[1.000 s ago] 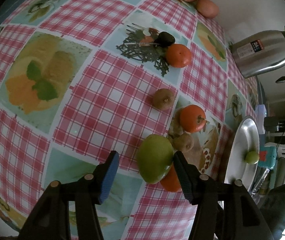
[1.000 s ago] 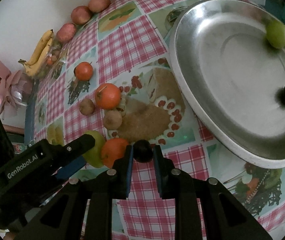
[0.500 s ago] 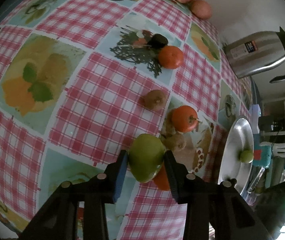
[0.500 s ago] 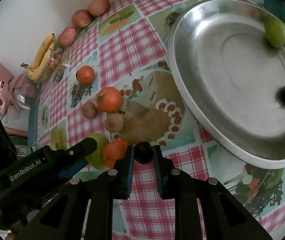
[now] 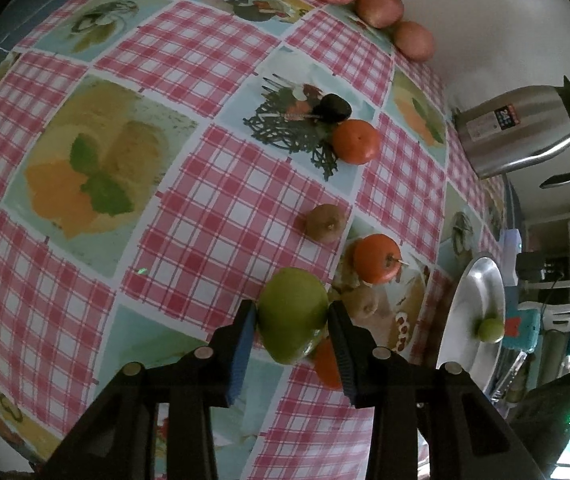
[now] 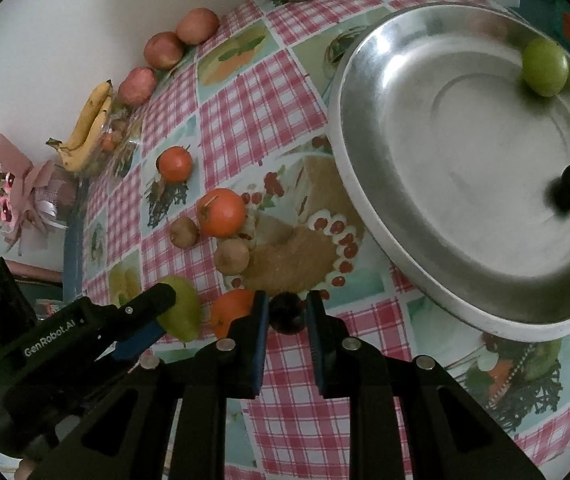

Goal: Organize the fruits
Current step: 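Lift the green pear with left tool while right tool grasps an orange mandarin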

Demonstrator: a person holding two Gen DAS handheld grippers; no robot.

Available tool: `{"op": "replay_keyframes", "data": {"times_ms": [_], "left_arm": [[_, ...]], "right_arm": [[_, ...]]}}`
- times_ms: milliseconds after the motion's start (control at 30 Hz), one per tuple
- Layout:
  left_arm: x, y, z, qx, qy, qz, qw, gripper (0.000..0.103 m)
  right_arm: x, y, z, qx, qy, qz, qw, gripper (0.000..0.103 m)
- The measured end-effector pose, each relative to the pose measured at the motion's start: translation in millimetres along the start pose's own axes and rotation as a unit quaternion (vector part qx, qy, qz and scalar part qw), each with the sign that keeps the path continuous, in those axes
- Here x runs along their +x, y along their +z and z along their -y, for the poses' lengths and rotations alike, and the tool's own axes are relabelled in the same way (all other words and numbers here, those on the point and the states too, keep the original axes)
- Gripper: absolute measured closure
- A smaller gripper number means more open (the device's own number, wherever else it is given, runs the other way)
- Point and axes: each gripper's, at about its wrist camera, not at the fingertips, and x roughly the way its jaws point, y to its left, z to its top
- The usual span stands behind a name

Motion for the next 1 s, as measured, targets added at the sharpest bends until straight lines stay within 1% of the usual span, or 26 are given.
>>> {"op": "replay_keyframes", "data": {"times_ms": [67, 100, 167, 267, 300, 433, 567, 700, 867, 933, 1000], "left_arm": [[-0.8, 0.5, -2.2, -0.002, 0.000, -0.002, 1.0000, 0.063], [-0.9, 0.5, -2.4, -0.002, 0.000, -0.002, 1.0000, 0.063], [-0.7, 0.1, -2.3, -0.003, 0.001, -0.002, 1.0000, 0.063], [-1.7, 0.0, -4.1, -0.008, 0.002, 0.000, 1.0000, 0.063], [-2.8, 0.0, -5.4, -0.011, 0.002, 0.001, 0.9999, 0.065], [-11.0, 1.7, -7.7, -0.016, -0.004, 0.016, 0.9997, 0.065], [-20.2, 3.6, -11.7, -0.021, 0.002, 0.032, 0.9993, 0.065], [-21.1, 5.7, -16.7, -0.031, 0.000, 0.030, 0.9991, 0.065], [-24.1, 6.6, -23.0, -0.038, 0.015, 0.033, 0.9986, 0.061], [-23.9, 7.4, -25.5, -0.043, 0.023, 0.033, 0.9982, 0.050], [-23.1, 7.6, -26.0, -0.043, 0.032, 0.033, 0.9980, 0.046]], "right_arm": [[0.6, 0.1, -0.7, -0.001, -0.002, 0.000, 1.000, 0.082], [0.5, 0.3, -2.0, -0.003, -0.005, 0.002, 1.000, 0.076], [0.9, 0.4, -5.2, -0.012, -0.017, 0.004, 1.000, 0.067], [4.4, 0.4, -6.8, -0.013, -0.014, -0.003, 1.000, 0.067], [2.4, -0.6, -9.4, -0.018, -0.016, -0.002, 1.000, 0.067], [-8.8, -3.5, -33.1, -0.077, -0.025, 0.030, 0.996, 0.066], [1.5, -9.1, -51.3, -0.121, -0.022, 0.011, 0.992, 0.066], [6.4, -12.3, -64.2, -0.164, -0.048, 0.015, 0.985, 0.066], [16.8, -17.6, -77.5, -0.211, -0.073, 0.011, 0.975, 0.066], [22.3, -17.8, -80.4, -0.224, -0.083, 0.003, 0.971, 0.066], [28.0, -18.6, -82.4, -0.236, -0.097, -0.003, 0.967, 0.066]]}}
